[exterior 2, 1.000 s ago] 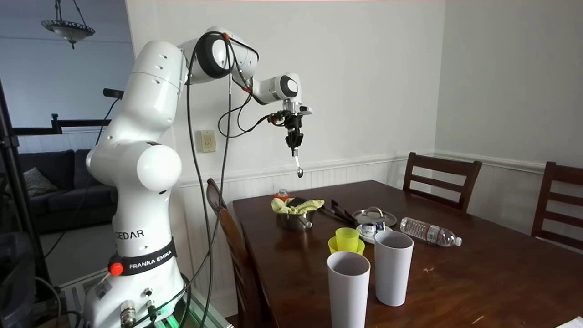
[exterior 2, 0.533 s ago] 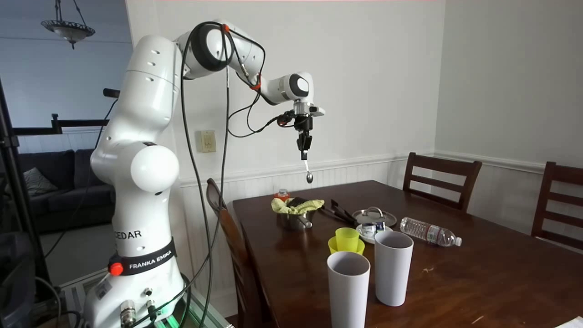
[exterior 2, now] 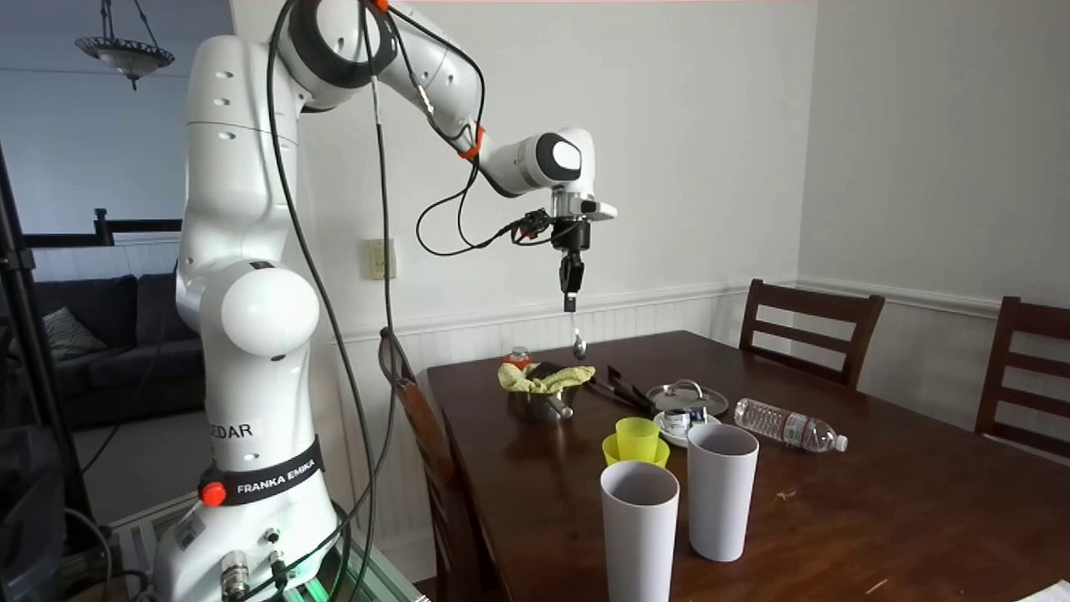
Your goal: Slide the yellow bowl backwards and put the yellow cup inside the yellow bowl, remove the spoon from the orange cup and move it into the yellow cup
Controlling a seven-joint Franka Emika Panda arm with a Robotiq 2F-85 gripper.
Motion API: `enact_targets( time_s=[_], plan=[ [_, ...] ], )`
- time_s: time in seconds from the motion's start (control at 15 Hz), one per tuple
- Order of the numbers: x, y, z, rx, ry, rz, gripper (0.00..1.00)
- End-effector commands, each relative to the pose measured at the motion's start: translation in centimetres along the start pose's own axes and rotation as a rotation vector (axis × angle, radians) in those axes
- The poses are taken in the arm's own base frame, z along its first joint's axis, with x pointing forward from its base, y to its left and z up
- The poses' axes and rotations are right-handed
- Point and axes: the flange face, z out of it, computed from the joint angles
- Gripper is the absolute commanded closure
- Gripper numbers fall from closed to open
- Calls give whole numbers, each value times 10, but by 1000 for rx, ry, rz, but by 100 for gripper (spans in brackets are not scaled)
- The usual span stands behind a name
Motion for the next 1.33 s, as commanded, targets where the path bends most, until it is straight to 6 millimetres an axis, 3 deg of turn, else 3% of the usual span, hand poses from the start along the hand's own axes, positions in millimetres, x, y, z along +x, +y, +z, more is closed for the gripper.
enact_targets(
  time_s=[0.0, 0.13, 0.2, 0.33, 0.6, 1.27],
  plan=[
    [-17, 54, 20, 38, 66, -1, 99],
    [-13, 75, 29, 59, 73, 44, 99],
    [-2, 51, 24, 38, 43, 27, 96],
    [-4, 68, 31, 49, 44, 49, 96],
    [-7, 70, 30, 54, 48, 48, 99],
    [41, 134, 71, 36, 64, -104, 99]
  ],
)
